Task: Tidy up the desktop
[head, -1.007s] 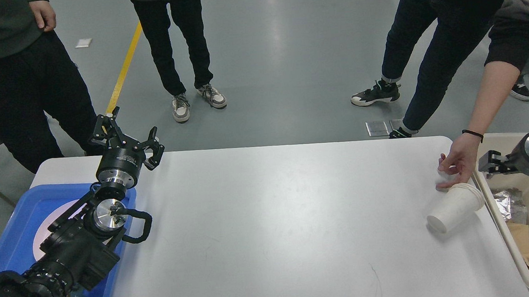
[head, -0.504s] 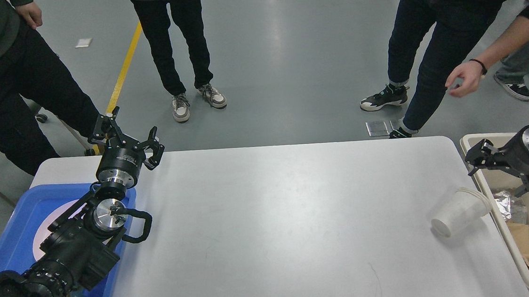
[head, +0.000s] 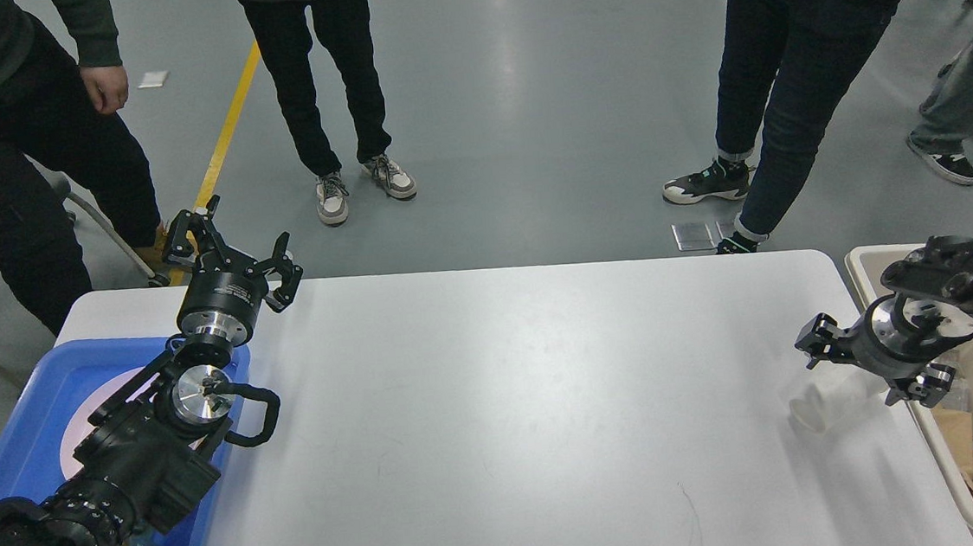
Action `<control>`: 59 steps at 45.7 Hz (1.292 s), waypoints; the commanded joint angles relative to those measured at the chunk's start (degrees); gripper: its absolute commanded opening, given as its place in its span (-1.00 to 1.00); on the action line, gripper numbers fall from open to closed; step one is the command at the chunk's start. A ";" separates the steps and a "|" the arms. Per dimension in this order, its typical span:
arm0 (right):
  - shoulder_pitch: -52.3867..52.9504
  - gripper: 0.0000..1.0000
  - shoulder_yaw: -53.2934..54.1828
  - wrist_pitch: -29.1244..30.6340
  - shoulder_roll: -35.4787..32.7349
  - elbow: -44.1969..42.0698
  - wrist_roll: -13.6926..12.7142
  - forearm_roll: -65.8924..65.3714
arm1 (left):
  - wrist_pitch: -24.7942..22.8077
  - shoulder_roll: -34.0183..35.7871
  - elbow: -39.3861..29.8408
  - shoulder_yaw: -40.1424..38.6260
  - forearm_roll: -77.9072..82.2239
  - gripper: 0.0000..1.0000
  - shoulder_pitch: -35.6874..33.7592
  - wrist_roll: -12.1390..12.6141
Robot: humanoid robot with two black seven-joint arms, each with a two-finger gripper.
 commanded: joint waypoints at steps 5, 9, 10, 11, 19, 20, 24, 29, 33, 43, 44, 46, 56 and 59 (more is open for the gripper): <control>-3.82 1.00 3.13 -2.57 2.07 -4.69 0.30 -0.47 | 0.00 -0.08 0.00 0.00 0.00 0.92 0.00 0.00; -5.05 1.00 3.04 -2.75 2.51 -6.02 0.30 -0.91 | 0.00 0.01 0.00 0.00 0.00 0.92 0.09 0.00; -5.49 1.00 3.22 -2.75 2.51 -6.37 0.30 -0.91 | 0.00 0.01 0.00 0.00 0.00 0.92 0.00 0.00; -5.84 1.00 3.30 -2.75 2.43 -6.72 0.30 -0.91 | 0.00 0.01 0.00 0.00 0.00 0.92 0.00 0.00; -7.87 1.00 3.31 -3.80 2.69 -9.01 0.48 -0.91 | 0.00 0.01 0.00 0.00 0.00 0.92 0.00 0.00; -7.95 1.00 3.39 -4.16 2.78 -9.01 0.48 -0.91 | 0.00 0.01 0.00 0.00 0.00 0.92 0.00 0.00; -8.13 1.00 3.31 -4.69 2.95 -8.92 0.48 -0.91 | 0.00 0.01 0.00 0.00 0.00 0.92 0.00 0.00; -7.87 1.00 3.39 -4.51 2.87 -8.57 0.48 -0.91 | 0.00 0.01 0.00 0.00 0.00 0.92 0.09 0.00; -6.99 1.00 3.39 -3.64 3.04 -7.26 0.39 -0.56 | 0.00 0.01 0.00 0.00 0.00 0.92 0.00 0.00; 10.31 1.00 -4.94 3.39 -8.38 12.77 0.21 -0.12 | 0.00 0.01 0.00 0.00 0.00 0.92 0.00 0.00; 12.76 1.00 -6.70 4.18 -8.65 14.18 0.21 -0.12 | 0.00 0.01 0.00 0.00 0.00 0.92 0.00 0.00; 17.51 1.00 -10.04 6.11 -9.09 15.95 0.13 -0.12 | 0.00 0.01 0.00 0.00 0.00 0.92 0.00 0.00; 42.03 1.00 -26.57 28.07 -8.04 17.80 0.21 -1.26 | 0.00 0.01 0.00 0.00 0.00 0.92 0.09 0.00; 48.10 1.00 -26.93 31.50 -7.60 17.80 0.21 -3.10 | 0.00 0.01 0.00 0.00 0.00 0.92 0.00 0.00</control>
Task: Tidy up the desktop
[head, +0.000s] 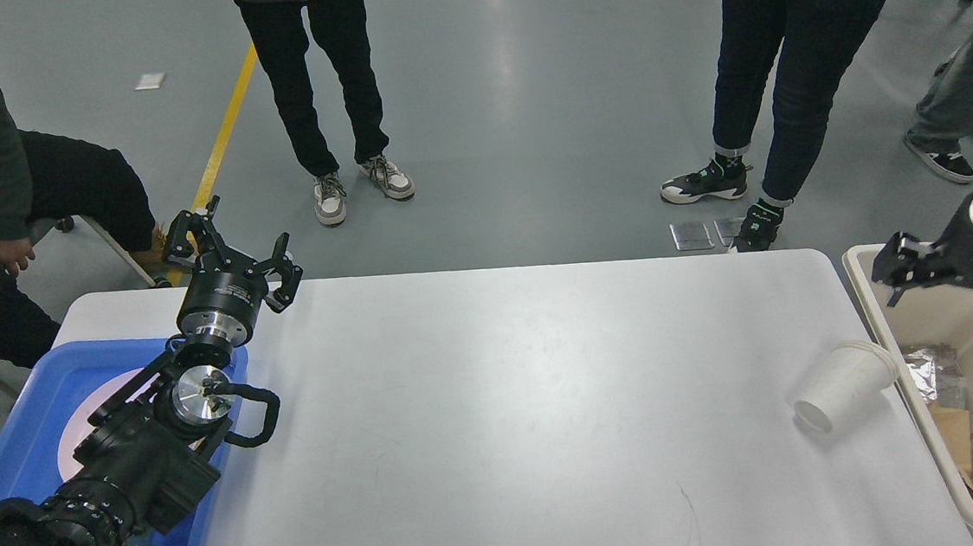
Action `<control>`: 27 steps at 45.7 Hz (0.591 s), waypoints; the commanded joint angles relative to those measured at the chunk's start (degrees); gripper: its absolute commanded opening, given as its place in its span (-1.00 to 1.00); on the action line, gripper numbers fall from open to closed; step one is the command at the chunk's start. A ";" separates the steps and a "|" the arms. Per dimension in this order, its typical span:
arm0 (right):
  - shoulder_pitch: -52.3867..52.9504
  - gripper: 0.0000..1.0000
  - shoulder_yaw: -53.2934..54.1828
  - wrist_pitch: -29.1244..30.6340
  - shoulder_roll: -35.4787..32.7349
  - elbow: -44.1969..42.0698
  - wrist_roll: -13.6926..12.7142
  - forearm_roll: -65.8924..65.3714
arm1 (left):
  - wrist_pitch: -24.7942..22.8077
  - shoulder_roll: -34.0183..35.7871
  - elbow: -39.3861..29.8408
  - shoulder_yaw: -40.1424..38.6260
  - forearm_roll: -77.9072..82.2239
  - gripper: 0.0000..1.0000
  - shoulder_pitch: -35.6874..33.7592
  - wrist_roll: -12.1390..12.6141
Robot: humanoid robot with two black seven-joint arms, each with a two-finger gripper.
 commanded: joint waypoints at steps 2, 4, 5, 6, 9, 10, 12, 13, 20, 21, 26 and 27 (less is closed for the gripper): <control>14.73 1.00 -2.48 8.20 1.55 0.23 0.11 -3.37 | 0.00 0.01 0.00 0.00 -0.01 0.92 -0.04 0.00; 17.98 1.00 -2.22 8.20 2.69 0.23 0.02 -3.64 | 0.00 0.01 0.00 0.00 -0.01 0.92 0.04 0.00; 19.30 1.00 -2.13 8.20 3.31 0.14 0.11 -3.64 | 0.00 0.01 0.00 0.00 -0.01 0.92 -0.04 0.00; 20.62 1.00 -1.87 8.20 4.01 0.14 0.11 -3.64 | 0.00 0.01 0.00 0.00 -0.01 0.92 -0.04 0.00; 24.14 1.00 -0.64 8.20 6.21 0.14 0.11 -3.64 | 0.00 0.01 0.00 0.00 -0.01 0.92 -0.04 0.00; 25.19 1.00 -0.11 8.20 6.82 0.23 0.11 -3.72 | 0.00 0.01 0.00 0.00 -0.01 0.92 -0.04 0.00; 27.04 1.00 1.03 8.20 7.71 0.23 0.11 -3.72 | 0.00 0.01 0.00 0.00 -0.01 0.92 -0.04 0.00; 27.83 1.00 1.82 8.20 7.97 0.23 0.11 -3.64 | 0.00 -0.07 0.00 0.00 -0.01 0.92 -0.04 0.00; 30.92 1.00 8.85 8.20 8.15 0.31 0.11 -3.64 | 0.00 0.01 0.00 0.00 -0.01 0.92 -0.04 0.00; 31.09 1.00 9.38 8.20 8.24 0.40 0.11 -3.64 | 0.00 0.01 0.00 0.00 -0.01 0.92 0.04 0.00; 32.23 1.00 10.44 8.20 9.11 1.28 0.19 -3.55 | 0.00 0.01 0.00 0.00 -0.01 0.92 -0.04 0.00; 32.41 1.00 10.35 8.20 9.12 1.98 0.19 -3.55 | 0.00 0.01 0.00 0.00 -0.01 0.92 -0.04 0.00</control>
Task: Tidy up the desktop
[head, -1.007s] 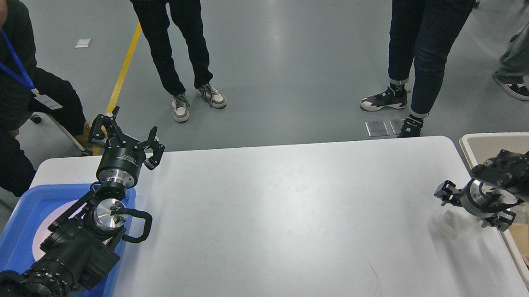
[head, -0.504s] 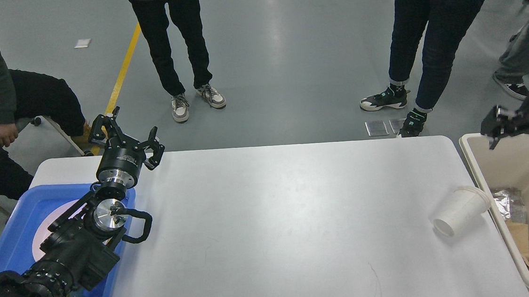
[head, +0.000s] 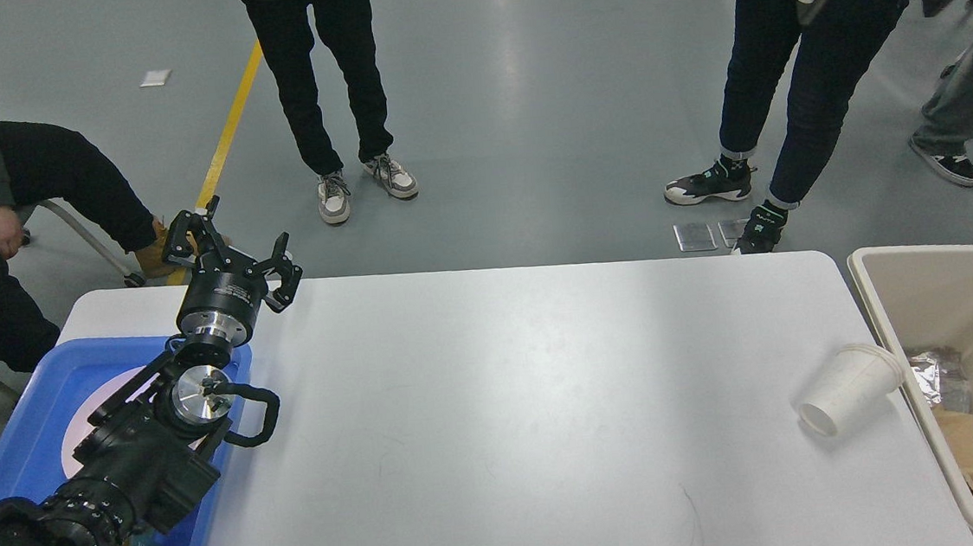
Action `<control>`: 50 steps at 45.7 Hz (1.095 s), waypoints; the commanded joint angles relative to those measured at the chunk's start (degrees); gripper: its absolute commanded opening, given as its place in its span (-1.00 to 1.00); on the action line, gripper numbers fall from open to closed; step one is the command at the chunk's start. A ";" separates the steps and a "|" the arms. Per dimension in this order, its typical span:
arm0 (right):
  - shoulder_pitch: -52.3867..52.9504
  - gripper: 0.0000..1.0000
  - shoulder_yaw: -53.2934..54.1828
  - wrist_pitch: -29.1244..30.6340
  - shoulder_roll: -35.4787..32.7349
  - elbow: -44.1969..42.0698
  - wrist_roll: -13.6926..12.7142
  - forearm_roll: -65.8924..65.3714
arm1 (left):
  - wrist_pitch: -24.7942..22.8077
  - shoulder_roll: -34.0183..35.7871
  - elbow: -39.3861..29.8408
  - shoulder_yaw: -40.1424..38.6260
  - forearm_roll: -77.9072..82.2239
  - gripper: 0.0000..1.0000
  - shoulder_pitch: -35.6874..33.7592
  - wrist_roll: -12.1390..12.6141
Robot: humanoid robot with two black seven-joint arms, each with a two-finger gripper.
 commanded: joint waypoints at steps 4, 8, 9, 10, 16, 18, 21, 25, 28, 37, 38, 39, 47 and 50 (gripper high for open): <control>1.48 1.00 0.37 0.00 0.34 2.91 -0.01 -0.25 | 0.00 0.00 0.00 0.00 0.00 0.92 -0.03 0.00; 1.56 1.00 0.02 0.00 -0.01 3.00 -0.01 -0.43 | 0.00 0.00 0.00 0.00 0.00 0.92 0.06 0.00; 1.56 1.00 -0.07 0.00 -0.19 3.00 -0.01 -0.43 | 0.00 0.00 0.00 0.00 0.00 0.92 0.06 0.00; 1.48 1.00 -0.15 0.00 -0.19 2.91 -0.10 -0.43 | 0.00 0.00 0.00 0.00 0.00 0.92 -0.03 0.00; 0.69 1.00 -0.94 0.00 -0.19 2.47 -0.10 -0.78 | 0.00 -0.08 0.00 0.00 0.00 0.92 -0.03 0.00; -0.36 1.00 -2.08 0.00 -0.02 2.47 -0.10 -1.48 | 0.00 0.00 0.00 0.00 0.00 0.92 -0.03 0.00; -4.05 1.00 -3.58 0.00 -0.19 2.47 -0.10 -2.97 | 0.00 0.00 0.00 0.00 0.00 0.92 0.06 0.00; -12.04 1.00 -5.25 0.00 -1.24 2.39 -0.10 -6.83 | 0.00 0.00 0.00 0.00 0.09 0.92 0.06 0.00; -16.96 1.00 -6.04 0.00 -2.21 2.39 -0.01 -8.60 | 0.00 0.00 0.00 0.00 0.00 0.92 -0.03 0.00; -30.85 1.00 -6.22 -18.15 -2.56 2.21 -0.10 -9.31 | 0.00 -0.08 0.00 0.00 0.00 0.92 -0.03 0.00; -32.17 1.00 -6.22 -20.70 -2.56 2.21 -0.10 -9.31 | 0.00 0.00 0.00 0.00 0.00 0.92 0.06 0.00; -33.67 1.00 -6.31 -22.64 -2.48 2.21 -0.10 -9.31 | 0.00 -0.08 0.00 0.00 0.00 0.92 0.06 0.00; -44.21 1.00 -5.34 -34.95 -1.95 1.51 -0.01 -9.13 | 0.00 -0.08 0.00 0.00 0.00 0.92 -0.03 0.00; -48.08 1.00 -4.12 -38.82 -1.42 0.37 -0.01 -9.13 | 0.00 -0.08 0.00 0.00 0.00 0.92 -0.03 0.00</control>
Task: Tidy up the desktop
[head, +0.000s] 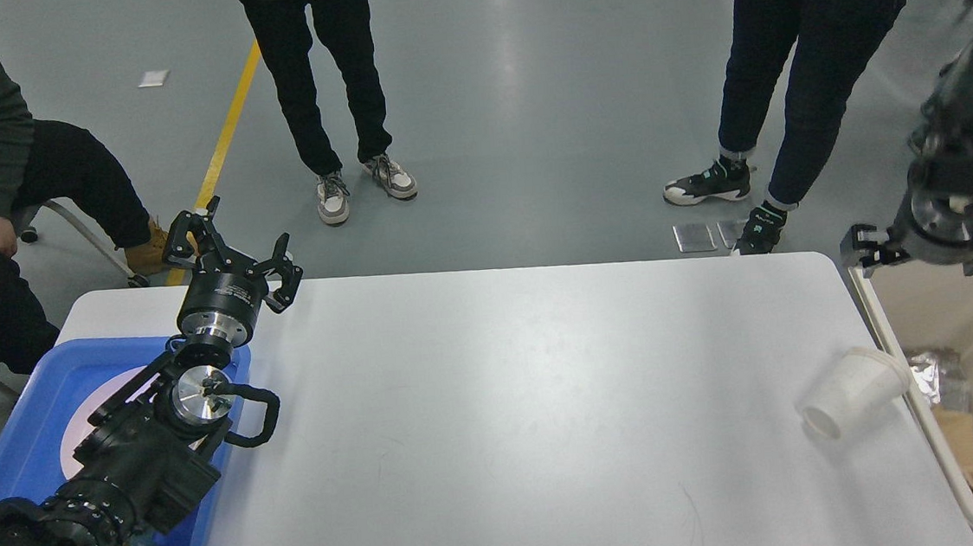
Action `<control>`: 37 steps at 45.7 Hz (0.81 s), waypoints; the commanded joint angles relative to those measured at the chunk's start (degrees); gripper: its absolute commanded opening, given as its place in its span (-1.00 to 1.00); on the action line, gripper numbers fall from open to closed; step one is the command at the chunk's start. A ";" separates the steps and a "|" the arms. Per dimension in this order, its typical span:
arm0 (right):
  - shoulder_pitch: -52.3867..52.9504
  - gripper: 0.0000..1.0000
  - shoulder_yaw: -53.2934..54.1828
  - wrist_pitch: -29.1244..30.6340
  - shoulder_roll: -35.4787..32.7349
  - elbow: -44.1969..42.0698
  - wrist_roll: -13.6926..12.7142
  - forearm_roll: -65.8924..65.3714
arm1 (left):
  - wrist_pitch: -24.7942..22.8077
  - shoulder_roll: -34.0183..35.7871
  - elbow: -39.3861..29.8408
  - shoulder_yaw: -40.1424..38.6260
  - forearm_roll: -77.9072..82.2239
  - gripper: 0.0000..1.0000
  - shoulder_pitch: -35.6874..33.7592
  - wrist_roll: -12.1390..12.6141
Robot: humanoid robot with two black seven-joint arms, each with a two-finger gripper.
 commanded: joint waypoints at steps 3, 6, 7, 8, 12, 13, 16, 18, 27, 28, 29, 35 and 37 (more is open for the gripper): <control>-9.69 1.00 2.94 -8.58 1.43 -2.82 0.01 0.10 | 0.00 -0.05 0.00 0.00 0.00 0.92 -0.04 0.00; -12.59 1.00 4.26 -8.94 1.69 -4.67 0.01 0.36 | 0.00 0.04 0.00 0.00 0.00 0.92 0.05 0.00; -13.38 1.00 4.61 -9.03 1.78 -5.28 -0.08 0.54 | 0.00 -0.05 0.00 0.00 0.00 0.92 -0.04 0.00; -14.26 1.00 5.05 -9.20 1.87 -5.81 -0.08 0.71 | 0.00 -0.05 0.00 0.00 0.00 0.92 0.05 0.00; -17.60 1.00 7.68 -9.82 2.31 -6.78 -0.34 1.68 | 0.00 0.04 0.00 0.00 0.00 0.92 -0.04 0.00; -18.31 1.00 8.56 -9.91 2.05 -6.87 -0.34 2.55 | 0.00 0.04 0.00 0.00 0.00 0.92 -0.04 0.00; -19.89 1.00 11.11 -10.08 1.69 -7.39 -0.43 7.81 | 0.00 0.04 0.00 0.00 0.00 0.92 -0.04 0.00; -20.42 1.00 11.38 -10.26 1.61 -8.45 -0.52 10.46 | 0.00 0.04 0.00 0.00 0.00 0.92 -0.04 0.00; -21.56 1.00 11.82 -10.44 1.25 -11.53 -0.52 13.37 | 0.00 0.04 0.00 0.00 0.00 0.92 -0.04 0.00; -21.91 1.00 12.08 -10.52 1.25 -11.88 -0.52 13.46 | 0.00 0.04 0.00 0.00 0.00 0.92 -0.04 0.00; -22.35 1.00 12.43 -10.52 1.25 -12.32 -0.52 13.46 | 0.00 0.04 0.00 0.00 0.00 0.92 -0.04 0.00; -26.57 1.00 15.95 -10.52 1.43 -16.18 -0.52 13.55 | 0.00 0.04 0.00 0.00 0.00 0.92 -0.04 0.00; -28.06 1.00 17.09 -10.52 1.60 -17.32 -0.52 13.55 | 0.00 -0.05 0.00 0.00 0.00 0.92 -0.04 0.00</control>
